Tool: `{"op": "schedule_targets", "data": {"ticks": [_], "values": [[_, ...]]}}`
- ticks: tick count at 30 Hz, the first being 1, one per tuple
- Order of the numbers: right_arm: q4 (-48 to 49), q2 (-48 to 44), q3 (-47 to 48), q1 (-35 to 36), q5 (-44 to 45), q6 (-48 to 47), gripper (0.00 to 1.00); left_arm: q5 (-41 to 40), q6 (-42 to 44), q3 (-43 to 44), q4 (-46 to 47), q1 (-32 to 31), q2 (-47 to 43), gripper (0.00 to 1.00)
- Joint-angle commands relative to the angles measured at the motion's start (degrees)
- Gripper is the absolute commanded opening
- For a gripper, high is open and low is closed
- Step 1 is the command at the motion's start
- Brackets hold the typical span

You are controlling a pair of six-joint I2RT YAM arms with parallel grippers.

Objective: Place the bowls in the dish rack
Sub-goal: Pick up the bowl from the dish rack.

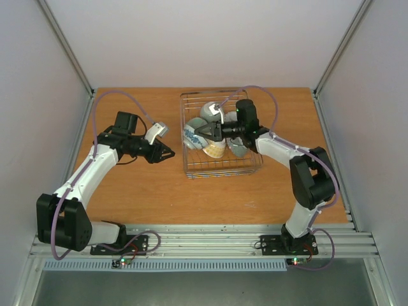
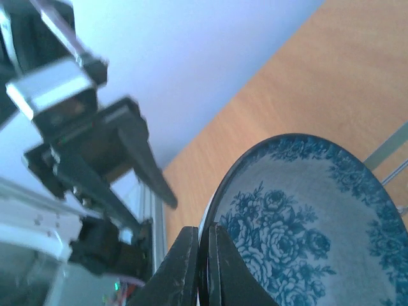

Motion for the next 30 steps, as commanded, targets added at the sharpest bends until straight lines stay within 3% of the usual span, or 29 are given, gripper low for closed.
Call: {"op": "schedule_targets", "data": {"ticks": [1,3,4,21,30], "values": [[58.4,5.9,-6.7,-2.4,0.1,40.6,0.01,0.9,0.9,-0.2,1.0,0.5,-0.3,0.32],[73.4,12.2,-6.0,-2.6,1.4,52.1,0.01,1.0,0.9,-0.2,0.9,0.5,-0.3,0.32],[74.9,13.7,-5.6,-2.5,2.3,53.8,0.01,1.0,0.9,-0.1,0.8,0.5,-0.3,0.32],[74.7,1.5,-20.4,-0.5,18.9,51.4,0.01,1.3,0.8,-0.2,1.0,0.5,-0.1,0.32],[75.1,2.1,-22.1,1.7,25.5,54.4,0.01,1.5,0.6,-0.2,1.0,0.5,-1.2,0.32]]}}
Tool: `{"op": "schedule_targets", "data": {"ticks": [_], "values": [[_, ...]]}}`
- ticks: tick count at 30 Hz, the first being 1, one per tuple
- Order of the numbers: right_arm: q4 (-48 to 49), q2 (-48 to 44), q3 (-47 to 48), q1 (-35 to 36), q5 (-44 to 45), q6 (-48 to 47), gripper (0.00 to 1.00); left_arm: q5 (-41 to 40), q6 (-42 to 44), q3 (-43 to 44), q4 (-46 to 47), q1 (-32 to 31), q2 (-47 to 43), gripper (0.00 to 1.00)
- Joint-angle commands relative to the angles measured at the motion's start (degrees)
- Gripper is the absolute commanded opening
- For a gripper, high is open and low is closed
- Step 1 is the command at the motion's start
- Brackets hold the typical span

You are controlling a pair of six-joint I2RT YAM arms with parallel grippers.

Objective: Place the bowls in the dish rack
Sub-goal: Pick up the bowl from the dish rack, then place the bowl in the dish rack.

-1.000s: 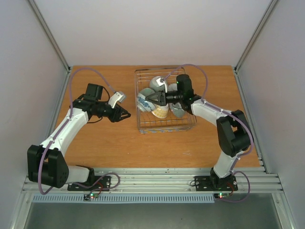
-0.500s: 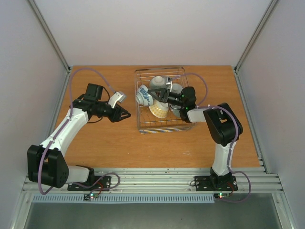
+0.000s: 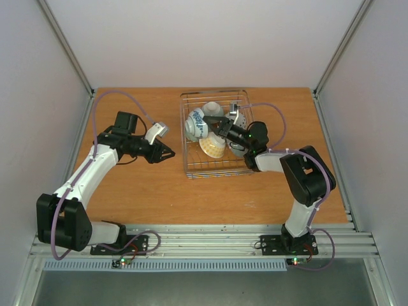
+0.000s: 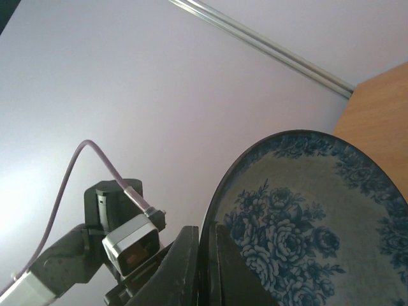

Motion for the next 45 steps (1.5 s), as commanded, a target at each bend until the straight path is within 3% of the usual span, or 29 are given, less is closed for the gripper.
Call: {"op": "schedule_targets", "data": {"ticks": [1,11,45], "values": [[4.4,-1.5,-0.9,2.6,6.2,2.0,0.01,1.2,0.7,-0.2,1.0,0.5,-1.3,0.31],[4.2,-4.9,-3.7,6.7,11.0,2.8,0.01,1.9,0.7,-0.2,0.9,0.5,-1.4,0.32],[4.4,4.9,-5.1,8.0,19.3,5.4,0.01,2.1,0.7,-0.4,0.9,0.5,-2.9,0.32]]}}
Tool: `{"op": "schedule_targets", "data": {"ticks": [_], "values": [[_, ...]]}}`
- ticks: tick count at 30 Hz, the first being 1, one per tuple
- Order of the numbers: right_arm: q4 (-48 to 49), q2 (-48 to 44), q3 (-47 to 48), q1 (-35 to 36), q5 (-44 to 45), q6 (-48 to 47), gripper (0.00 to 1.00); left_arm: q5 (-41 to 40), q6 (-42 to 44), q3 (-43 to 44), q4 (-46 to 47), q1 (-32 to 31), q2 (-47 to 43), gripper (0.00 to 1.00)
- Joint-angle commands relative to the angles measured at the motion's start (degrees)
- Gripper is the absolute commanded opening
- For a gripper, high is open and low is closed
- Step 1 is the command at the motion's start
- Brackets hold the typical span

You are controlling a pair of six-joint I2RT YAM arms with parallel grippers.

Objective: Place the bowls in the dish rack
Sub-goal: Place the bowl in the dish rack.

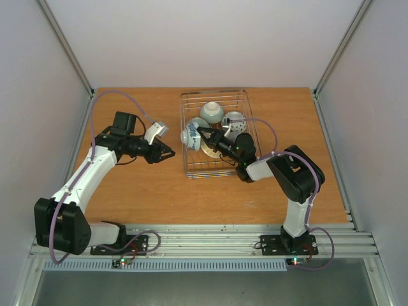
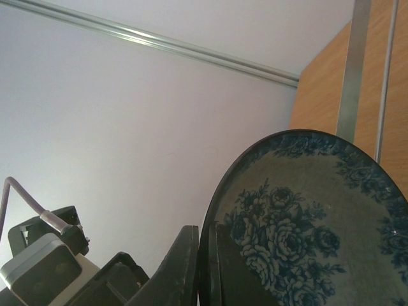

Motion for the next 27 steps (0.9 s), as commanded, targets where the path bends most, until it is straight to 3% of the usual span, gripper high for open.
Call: {"op": "schedule_targets", "data": {"ticks": [1,22,27], "values": [[3.7,0.4,0.0,0.5,3.0,0.2,0.01,1.0,0.7,-0.4,0.9,0.5,-1.3,0.32],[1.3,-2.4,-6.7,0.7,6.6,0.5,0.02,0.8,0.6,-0.3,0.8,0.5,-0.6,0.32],[-2.2,-2.3,-4.9,0.7,6.2,0.4,0.13,0.8,0.6,-0.3,0.8,0.5,-0.5,0.32]]}}
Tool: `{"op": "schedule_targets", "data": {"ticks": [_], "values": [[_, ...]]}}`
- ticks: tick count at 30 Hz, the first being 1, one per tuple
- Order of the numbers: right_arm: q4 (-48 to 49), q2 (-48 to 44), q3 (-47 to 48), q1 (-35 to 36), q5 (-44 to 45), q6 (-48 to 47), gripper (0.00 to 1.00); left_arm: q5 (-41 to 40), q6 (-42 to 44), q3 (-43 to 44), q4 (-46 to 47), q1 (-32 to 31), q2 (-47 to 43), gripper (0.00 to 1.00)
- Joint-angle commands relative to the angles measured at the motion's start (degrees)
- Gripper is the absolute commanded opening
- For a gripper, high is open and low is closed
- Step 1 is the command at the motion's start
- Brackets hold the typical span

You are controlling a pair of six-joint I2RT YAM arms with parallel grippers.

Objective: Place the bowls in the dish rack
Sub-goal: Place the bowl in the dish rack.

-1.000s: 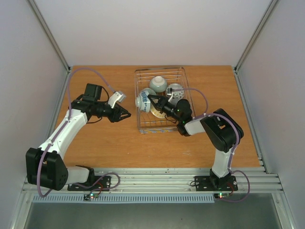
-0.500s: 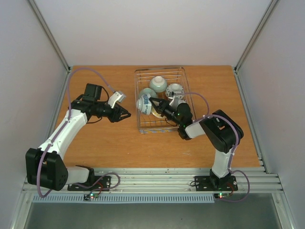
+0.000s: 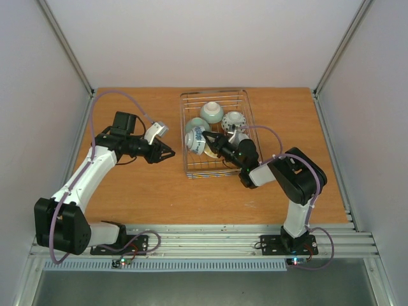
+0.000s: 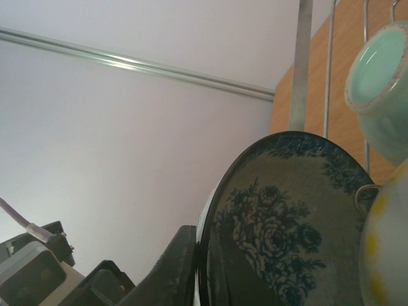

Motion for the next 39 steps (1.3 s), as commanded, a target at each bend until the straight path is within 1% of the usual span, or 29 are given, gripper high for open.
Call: {"op": "schedule_targets", "data": {"ticks": [1,8,12,16,21,24,27,31,33,39], "values": [[-4.5,-0.9,1.4,0.3,0.3,-0.9,0.15,0.8,0.7,-0.3,0.8,0.5,-0.5,0.32],[-7.9,-0.2,3.4,0.3,-1.0,-1.2,0.35,1.0,0.7,-0.3,0.8,0.5,-0.3,0.32],[-9.6,-1.2,3.6,0.3,-1.3,-2.1,0.51,1.1,0.7,-0.4,1.0,0.5,-0.3,0.32],[-14.5,-4.5,3.0,0.3,-0.6,-4.7,0.59,1.2,0.7,-0.4,1.0,0.5,-0.1,0.32],[-22.2,-9.9,2.6,0.3,-0.1,-8.7,0.61,1.4,0.7,-0.4,0.9,0.5,0.0,0.32],[-29.2,-13.3,3.1,0.3,0.1,-11.2,0.61,1.4,0.7,-0.4,0.9,0.5,-0.1,0.32],[-39.2,-17.0,4.9,0.4,0.6,-14.8,0.61,1.4,0.8,-0.4,0.9,0.5,-0.2,0.32],[-57.2,-21.4,9.7,0.7,3.2,-21.4,0.62,1.5,0.8,-0.4,0.9,0.5,-0.3,0.32],[-62.9,-22.3,11.9,0.6,4.1,-23.9,0.62,1.5,0.8,-0.5,1.0,0.5,-0.3,0.32],[-70.7,-20.7,16.6,0.7,3.7,-27.5,0.63,1.7,0.9,-0.4,0.8,0.5,-0.4,0.32]]}}
